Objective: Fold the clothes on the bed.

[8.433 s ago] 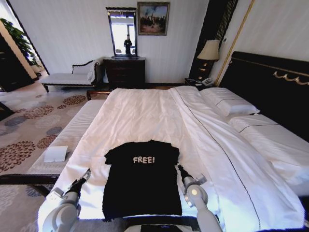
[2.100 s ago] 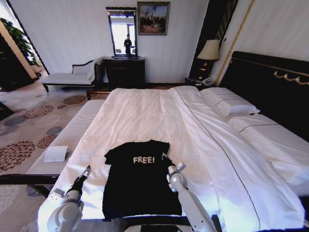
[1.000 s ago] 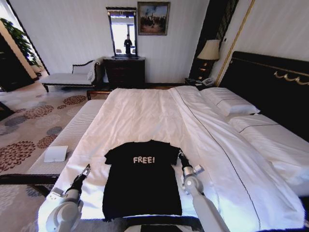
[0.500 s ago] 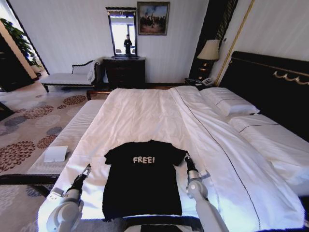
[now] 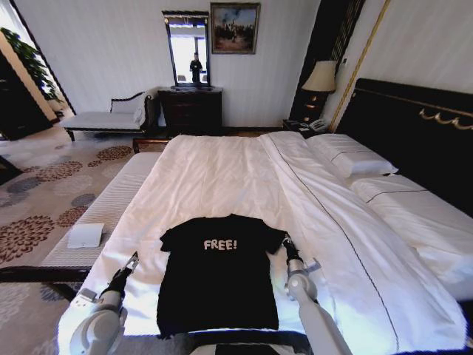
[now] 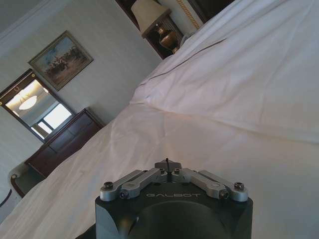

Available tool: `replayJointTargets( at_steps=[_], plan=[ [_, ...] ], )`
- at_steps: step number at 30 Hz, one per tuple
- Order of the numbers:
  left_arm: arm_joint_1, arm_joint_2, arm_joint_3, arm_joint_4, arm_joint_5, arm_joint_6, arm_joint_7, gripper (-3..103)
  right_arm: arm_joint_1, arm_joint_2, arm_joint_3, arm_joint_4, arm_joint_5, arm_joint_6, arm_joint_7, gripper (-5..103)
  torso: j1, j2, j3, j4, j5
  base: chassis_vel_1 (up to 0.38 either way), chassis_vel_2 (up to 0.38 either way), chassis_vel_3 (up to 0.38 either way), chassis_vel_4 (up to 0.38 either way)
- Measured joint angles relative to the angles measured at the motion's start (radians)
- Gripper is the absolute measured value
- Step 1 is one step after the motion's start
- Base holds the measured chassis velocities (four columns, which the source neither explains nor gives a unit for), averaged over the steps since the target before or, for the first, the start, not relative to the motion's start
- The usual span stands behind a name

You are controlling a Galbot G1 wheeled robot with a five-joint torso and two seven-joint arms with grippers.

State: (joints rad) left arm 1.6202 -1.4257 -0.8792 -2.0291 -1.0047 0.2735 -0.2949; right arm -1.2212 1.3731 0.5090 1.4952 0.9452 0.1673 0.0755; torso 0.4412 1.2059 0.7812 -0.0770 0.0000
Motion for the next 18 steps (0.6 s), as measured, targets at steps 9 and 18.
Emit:
replayJointTargets(
  at_steps=[9, 18],
  plan=[
    [0.000, 0.002, 0.003, -0.001, 0.003, 0.000, -0.001, 100, 0.001, -0.009, 0.011, -0.013, 0.003, -0.002, 0.001, 0, 0.000, 0.000, 0.000, 0.0000, 0.0000, 0.000, 0.000, 0.000, 0.000],
    [0.007, 0.004, -0.001, -0.004, 0.003, 0.000, -0.001, 100, -0.004, -0.006, 0.010, -0.015, -0.002, -0.006, 0.025, 8, 0.000, 0.000, 0.000, 0.0000, 0.0000, 0.000, 0.000, 0.000, 0.000]
  ],
)
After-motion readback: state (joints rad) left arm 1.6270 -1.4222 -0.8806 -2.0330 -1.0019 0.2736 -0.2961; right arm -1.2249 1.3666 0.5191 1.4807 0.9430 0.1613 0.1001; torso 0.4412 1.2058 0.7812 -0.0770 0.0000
